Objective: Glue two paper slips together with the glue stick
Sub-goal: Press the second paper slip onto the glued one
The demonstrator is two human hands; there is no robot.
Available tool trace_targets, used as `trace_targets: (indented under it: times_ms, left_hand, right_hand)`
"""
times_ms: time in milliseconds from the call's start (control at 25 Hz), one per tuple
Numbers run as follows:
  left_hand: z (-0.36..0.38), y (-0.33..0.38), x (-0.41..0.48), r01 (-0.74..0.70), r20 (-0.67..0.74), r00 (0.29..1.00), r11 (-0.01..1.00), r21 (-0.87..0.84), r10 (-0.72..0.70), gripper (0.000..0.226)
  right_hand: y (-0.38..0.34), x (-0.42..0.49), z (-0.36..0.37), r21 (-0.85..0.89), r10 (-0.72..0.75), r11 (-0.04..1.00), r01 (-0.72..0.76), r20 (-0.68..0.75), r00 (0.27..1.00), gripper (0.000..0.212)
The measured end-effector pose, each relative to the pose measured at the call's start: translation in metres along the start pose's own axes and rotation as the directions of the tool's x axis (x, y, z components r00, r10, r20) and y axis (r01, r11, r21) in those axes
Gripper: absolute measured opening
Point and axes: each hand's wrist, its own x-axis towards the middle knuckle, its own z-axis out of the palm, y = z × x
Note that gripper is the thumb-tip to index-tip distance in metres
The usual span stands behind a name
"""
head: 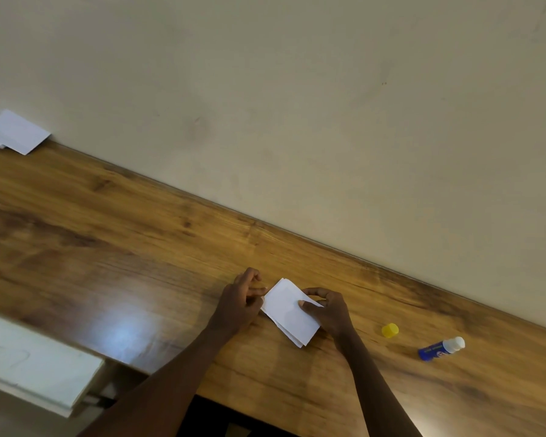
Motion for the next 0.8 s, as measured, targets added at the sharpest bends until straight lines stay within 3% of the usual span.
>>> trace_targets:
  times_ms: [560, 800]
  left_hand:
    - [0.002, 0.002, -0.002, -0.031, 0.039, 0.999, 0.994, 0.105, 0.027, 0.031]
    - [0.0, 0.005, -0.003, -0.023, 0.069, 0.997, 0.997, 0.067, 0.018, 0.028]
  right_hand:
    - [-0.003, 0.0, 0.012, -0.069, 0.018, 0.997, -0.025, -0.102, 0.995, 0.027]
    - [-0.007, -0.006, 0.019, -0.139, 0.053, 0.987, -0.077, -0.168, 0.984, 0.03]
